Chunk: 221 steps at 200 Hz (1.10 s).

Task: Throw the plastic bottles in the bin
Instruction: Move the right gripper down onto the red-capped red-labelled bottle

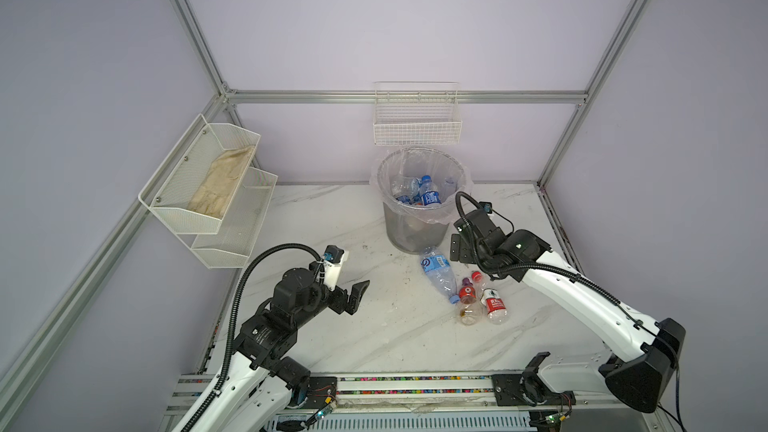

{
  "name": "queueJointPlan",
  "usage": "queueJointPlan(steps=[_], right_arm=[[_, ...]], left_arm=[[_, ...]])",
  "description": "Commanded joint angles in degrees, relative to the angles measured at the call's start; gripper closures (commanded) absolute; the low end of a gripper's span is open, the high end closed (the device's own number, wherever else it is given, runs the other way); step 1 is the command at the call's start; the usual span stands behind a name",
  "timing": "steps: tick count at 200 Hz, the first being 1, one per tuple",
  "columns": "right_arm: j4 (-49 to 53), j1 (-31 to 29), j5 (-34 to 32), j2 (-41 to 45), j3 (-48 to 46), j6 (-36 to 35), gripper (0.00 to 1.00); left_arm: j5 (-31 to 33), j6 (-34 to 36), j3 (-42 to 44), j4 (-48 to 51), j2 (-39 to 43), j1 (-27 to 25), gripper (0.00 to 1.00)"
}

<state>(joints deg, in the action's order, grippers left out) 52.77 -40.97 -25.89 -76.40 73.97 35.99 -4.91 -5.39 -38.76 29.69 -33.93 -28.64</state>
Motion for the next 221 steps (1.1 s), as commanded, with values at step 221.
queueJointPlan(steps=[221], right_arm=[[-3.42,6.41,5.79,-2.00,-24.38,20.53,0.03]], left_arm=[[-0.41,-0.68,2.38,-0.64,1.25,-0.18,0.00]])
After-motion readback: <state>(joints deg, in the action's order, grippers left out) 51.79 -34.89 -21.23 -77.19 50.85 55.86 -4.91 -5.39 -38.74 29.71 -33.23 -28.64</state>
